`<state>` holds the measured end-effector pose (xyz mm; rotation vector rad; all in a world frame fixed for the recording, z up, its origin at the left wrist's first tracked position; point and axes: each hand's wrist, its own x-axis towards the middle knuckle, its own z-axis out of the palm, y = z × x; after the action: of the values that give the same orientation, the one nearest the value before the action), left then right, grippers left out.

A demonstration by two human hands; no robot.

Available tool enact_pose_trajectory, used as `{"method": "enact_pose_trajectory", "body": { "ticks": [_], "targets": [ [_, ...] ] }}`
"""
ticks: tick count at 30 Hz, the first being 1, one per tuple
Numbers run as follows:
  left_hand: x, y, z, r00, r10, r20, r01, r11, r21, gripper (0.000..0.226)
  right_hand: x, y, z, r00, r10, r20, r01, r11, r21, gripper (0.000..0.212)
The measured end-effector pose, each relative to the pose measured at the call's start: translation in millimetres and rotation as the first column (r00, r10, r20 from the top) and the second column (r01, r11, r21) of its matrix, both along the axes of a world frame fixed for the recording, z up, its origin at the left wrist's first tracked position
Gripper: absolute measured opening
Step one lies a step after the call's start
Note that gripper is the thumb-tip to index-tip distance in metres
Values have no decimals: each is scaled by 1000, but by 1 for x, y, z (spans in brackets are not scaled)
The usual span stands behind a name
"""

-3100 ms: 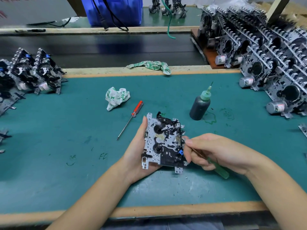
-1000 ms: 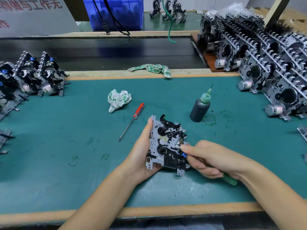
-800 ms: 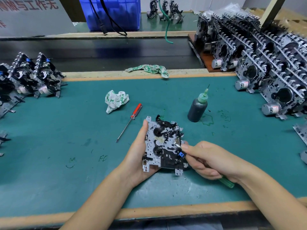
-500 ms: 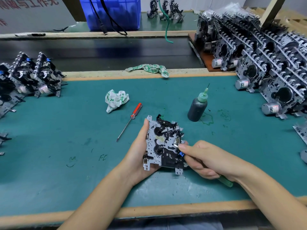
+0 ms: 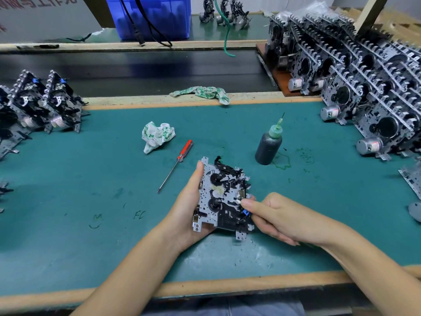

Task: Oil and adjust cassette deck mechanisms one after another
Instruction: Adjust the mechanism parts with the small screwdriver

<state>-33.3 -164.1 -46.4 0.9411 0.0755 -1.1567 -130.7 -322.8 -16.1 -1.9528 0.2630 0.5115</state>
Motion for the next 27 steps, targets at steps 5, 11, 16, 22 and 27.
{"method": "enact_pose_trajectory", "body": {
  "ticks": [5, 11, 16, 22, 27],
  "targets": [
    [1, -2, -2, 1000, 1, 0, -1, 1000, 0, 73, 3, -4, -1, 998, 57, -40, -60, 994, -88, 69],
    [1, -3, -2, 999, -22, -32, 20, 999, -45, 72, 3, -10, 1, 993, 105, -56, -104, 994, 28, 64],
    [2, 0, -4, 996, -71, -45, 68, 995, -77, 79, -5, -18, 5, 990, 115, -80, -93, 966, 242, 65],
    [3, -1, -5, 997, -62, -37, 59, 995, -82, 74, -1, -6, 2, 998, -68, -17, 70, 966, 248, 69],
    [2, -2, -7, 996, -63, -56, 57, 993, -108, 78, -3, 4, 6, 844, -283, 455, 293, 955, 50, 41]
  ]
}}
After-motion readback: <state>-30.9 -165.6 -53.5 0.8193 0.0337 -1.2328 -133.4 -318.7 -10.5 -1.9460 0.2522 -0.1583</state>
